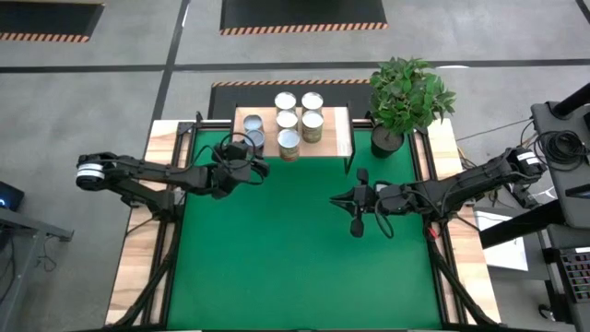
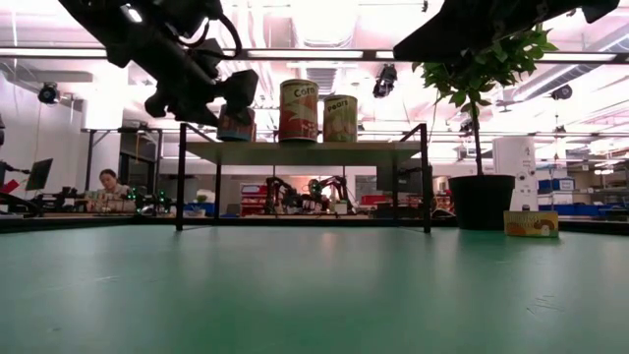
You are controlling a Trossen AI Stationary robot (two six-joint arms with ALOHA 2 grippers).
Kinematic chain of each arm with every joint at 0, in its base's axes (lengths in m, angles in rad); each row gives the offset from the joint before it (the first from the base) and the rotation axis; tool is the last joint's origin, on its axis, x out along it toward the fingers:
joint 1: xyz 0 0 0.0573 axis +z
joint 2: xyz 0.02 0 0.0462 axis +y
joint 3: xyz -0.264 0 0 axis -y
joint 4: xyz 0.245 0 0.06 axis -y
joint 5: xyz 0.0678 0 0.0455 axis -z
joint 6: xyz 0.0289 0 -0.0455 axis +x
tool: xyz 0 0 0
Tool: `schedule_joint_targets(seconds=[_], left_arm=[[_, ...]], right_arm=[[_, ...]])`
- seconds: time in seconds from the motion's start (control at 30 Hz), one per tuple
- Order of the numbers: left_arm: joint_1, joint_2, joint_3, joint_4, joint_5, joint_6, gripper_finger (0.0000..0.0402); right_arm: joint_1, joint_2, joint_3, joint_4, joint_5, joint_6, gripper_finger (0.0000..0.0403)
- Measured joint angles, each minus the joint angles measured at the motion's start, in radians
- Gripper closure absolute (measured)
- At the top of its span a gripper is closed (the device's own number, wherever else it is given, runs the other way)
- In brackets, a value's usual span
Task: Pick and place cans onto a shelf
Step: Put the blue canned corn on the shelf
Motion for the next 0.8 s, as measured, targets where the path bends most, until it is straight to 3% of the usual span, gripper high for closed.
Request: schedule_joint_targets(seconds=[0.8], left_arm=[[0.0,-0.002,0.006,-0.032,0.045,-0.057,0.0117]], right_arm=[[0.0,0.0,0.0,-0.002,0.0,0.006,0.0376]])
